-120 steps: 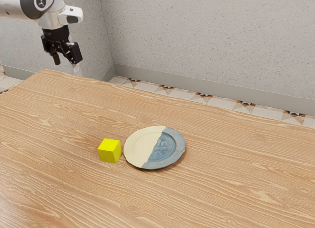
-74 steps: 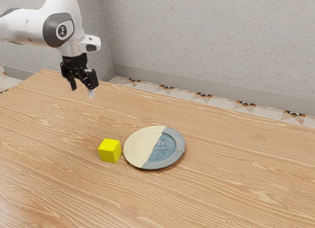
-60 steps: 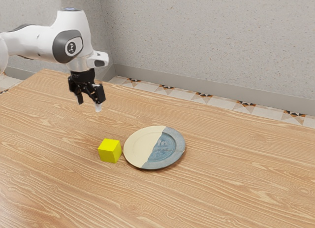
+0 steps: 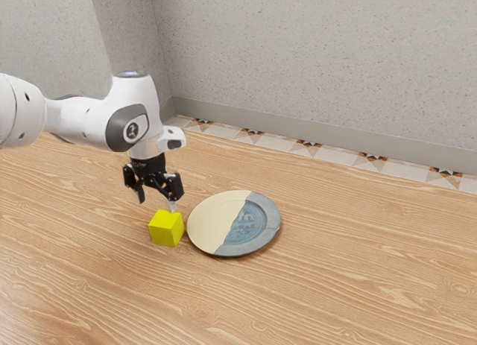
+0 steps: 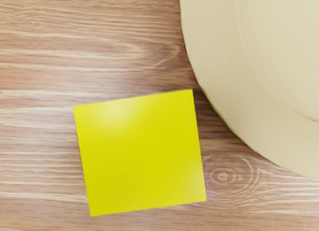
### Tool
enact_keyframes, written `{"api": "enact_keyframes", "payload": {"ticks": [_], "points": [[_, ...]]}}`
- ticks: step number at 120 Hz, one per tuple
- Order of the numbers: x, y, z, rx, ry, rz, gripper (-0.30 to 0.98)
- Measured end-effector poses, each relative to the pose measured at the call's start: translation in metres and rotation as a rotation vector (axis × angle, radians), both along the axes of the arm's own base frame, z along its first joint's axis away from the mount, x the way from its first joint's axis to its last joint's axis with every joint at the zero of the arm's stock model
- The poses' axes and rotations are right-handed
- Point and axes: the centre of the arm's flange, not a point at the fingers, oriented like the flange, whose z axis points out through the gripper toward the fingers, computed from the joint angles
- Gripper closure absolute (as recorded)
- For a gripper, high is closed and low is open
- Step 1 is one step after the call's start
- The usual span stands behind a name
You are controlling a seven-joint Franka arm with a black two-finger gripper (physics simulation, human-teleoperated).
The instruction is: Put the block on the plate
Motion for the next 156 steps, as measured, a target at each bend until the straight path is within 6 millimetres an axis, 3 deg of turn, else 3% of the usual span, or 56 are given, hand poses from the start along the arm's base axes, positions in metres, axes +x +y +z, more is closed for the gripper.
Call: {"api": "enact_keyframes", "payload": {"ticks": [58,94,140,156], "points": [[0.021,0.013,-0.057,0.028,-0.038,0.09,0.0],[0.025,0.016,-0.077,0.018,-0.042,0.12,0.0],[0.024,0.017,-0.089,0.013,-0.036,0.136,0.0],[0.024,0.017,-0.091,0.01,-0.035,0.141,0.05]]}}
